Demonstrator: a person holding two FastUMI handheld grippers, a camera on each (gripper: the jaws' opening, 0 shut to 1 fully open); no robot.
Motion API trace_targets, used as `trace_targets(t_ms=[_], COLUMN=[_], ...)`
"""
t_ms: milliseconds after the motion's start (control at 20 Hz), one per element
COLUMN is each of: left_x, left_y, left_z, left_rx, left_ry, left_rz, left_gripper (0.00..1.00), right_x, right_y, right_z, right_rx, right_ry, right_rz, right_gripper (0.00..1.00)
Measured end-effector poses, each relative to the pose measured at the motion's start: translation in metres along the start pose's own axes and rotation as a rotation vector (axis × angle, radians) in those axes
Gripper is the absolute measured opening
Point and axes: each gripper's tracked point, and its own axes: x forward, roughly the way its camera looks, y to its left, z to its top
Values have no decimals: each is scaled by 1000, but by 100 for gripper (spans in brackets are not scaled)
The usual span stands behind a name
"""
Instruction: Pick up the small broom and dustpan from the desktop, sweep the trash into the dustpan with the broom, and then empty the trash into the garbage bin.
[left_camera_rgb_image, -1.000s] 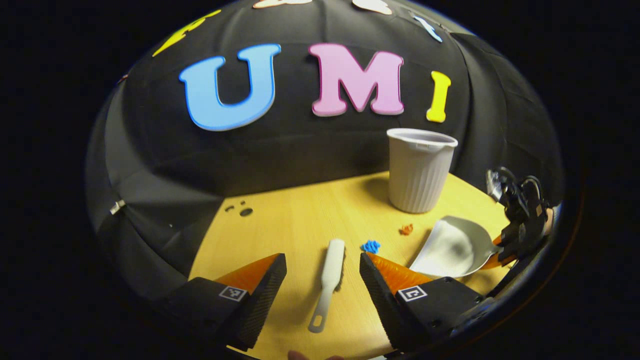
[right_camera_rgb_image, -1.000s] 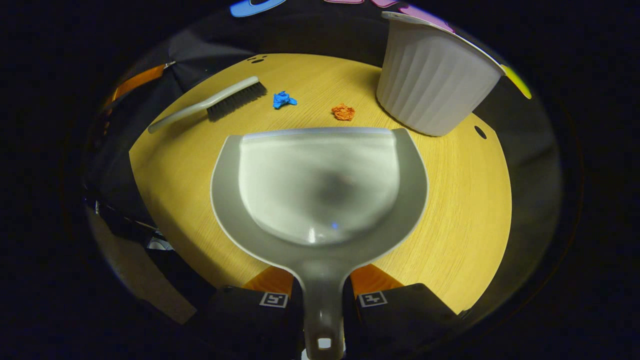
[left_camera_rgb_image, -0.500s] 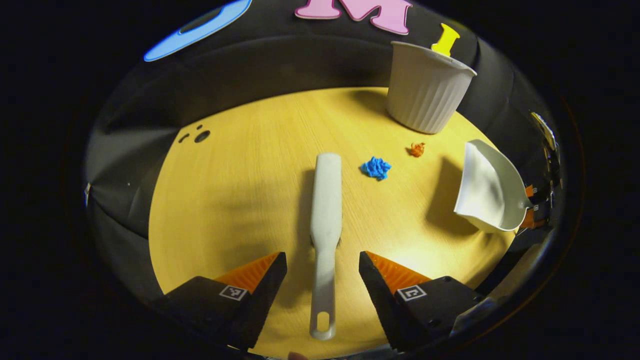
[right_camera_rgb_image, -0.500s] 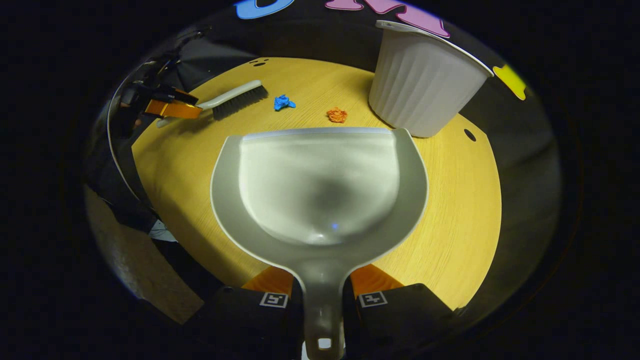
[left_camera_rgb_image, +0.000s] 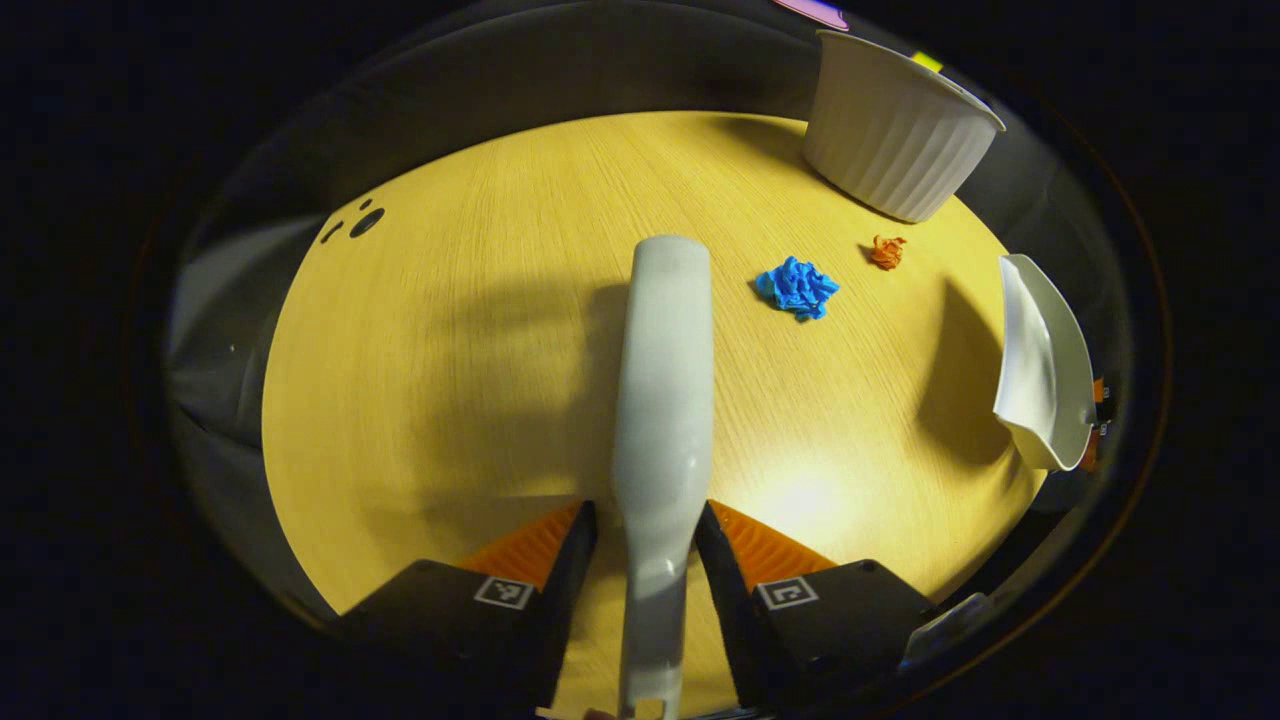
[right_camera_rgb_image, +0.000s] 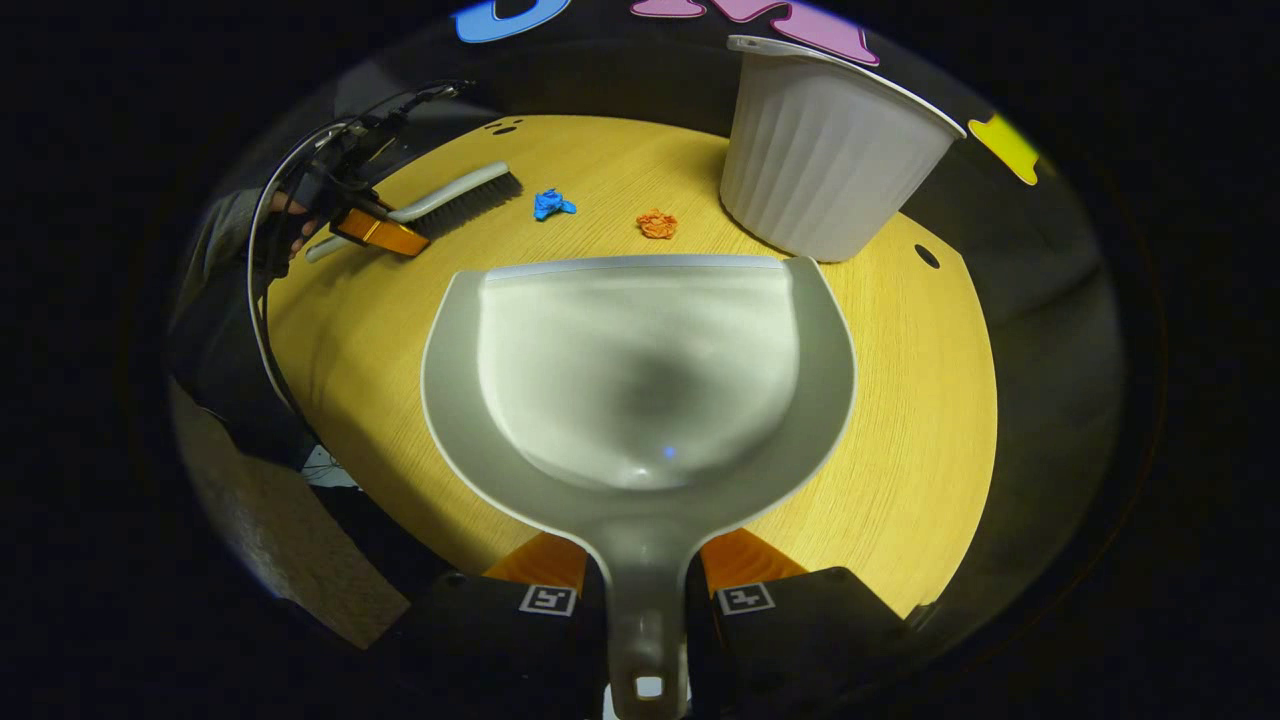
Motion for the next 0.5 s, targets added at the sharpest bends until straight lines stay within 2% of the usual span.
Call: trace_targets(t_ms=[50, 100, 150, 250, 500], left_x=[1, 1, 1, 1, 2], left_y=[1, 0, -2, 2, -7], left_z=[1, 2, 3, 7, 51], left_rx=[5, 9, 15, 35, 116], left_ry=[7, 9, 16, 25, -51], left_rz=[2, 2, 7, 47, 80], left_gripper=[60, 59, 52, 30, 25], right_x=[-1, -1, -1, -2, 2], right_y=[0, 1, 1, 1, -4], right_z=[-1, -1, -2, -4, 5], right_rx=[1, -2, -10, -34, -119], right_ry=[5, 11, 19, 47, 115], right_rz=[2, 5, 6, 11, 24], right_gripper=[36, 31, 36, 36, 36])
